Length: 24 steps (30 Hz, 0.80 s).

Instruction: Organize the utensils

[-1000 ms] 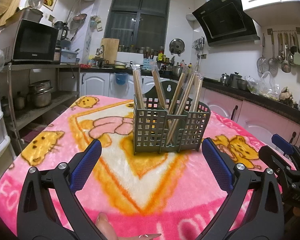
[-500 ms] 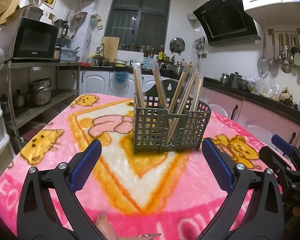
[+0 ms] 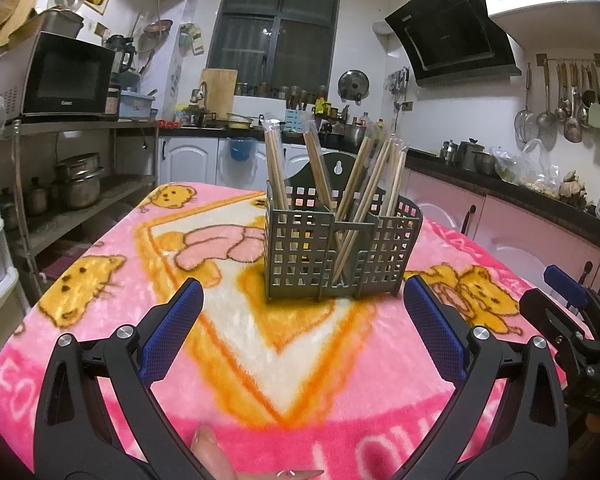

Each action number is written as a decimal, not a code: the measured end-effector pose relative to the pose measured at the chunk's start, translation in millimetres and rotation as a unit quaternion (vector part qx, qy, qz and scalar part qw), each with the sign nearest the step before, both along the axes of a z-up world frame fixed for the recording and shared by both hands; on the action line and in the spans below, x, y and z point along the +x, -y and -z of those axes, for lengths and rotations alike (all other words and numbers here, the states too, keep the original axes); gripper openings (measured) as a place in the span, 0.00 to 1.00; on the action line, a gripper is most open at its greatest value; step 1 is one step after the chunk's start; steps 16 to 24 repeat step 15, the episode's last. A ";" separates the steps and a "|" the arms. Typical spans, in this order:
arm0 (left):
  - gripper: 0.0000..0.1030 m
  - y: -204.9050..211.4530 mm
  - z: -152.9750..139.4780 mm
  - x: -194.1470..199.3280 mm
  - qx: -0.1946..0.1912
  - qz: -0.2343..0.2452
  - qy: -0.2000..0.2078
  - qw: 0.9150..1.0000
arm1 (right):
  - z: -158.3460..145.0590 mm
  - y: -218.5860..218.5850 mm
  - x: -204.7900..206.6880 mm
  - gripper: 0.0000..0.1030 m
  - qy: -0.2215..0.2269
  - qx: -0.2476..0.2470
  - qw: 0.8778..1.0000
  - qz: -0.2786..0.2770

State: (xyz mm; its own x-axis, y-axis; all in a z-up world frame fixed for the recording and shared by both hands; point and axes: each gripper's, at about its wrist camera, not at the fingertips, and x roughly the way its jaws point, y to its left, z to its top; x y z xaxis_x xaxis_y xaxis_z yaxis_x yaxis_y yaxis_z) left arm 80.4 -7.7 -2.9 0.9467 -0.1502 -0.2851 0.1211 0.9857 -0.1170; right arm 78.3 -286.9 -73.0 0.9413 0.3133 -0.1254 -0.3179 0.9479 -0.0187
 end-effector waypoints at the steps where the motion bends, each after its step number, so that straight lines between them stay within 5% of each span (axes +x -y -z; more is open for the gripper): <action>1: 0.90 -0.5 -0.5 0.6 0.000 -0.001 0.000 1.000 | 0.0 -0.1 -0.1 0.94 0.000 0.000 1.000 0.000; 10: 0.90 -14.5 -4.5 11.9 -0.011 -0.021 -0.033 0.999 | 0.0 6.3 5.9 0.94 -0.017 0.016 1.000 0.008; 12: 0.90 -34.8 -7.7 25.5 -0.010 -0.037 -0.064 0.997 | -1.7 18.7 20.6 0.94 -0.045 0.031 0.998 0.026; 15: 0.90 -78.0 -6.3 58.1 0.008 -0.095 -0.129 0.987 | -3.1 49.6 81.2 0.94 -0.165 0.004 0.980 0.108; 24: 0.90 -78.0 -6.3 58.1 0.008 -0.095 -0.129 0.987 | -3.1 49.6 81.2 0.94 -0.165 0.004 0.980 0.108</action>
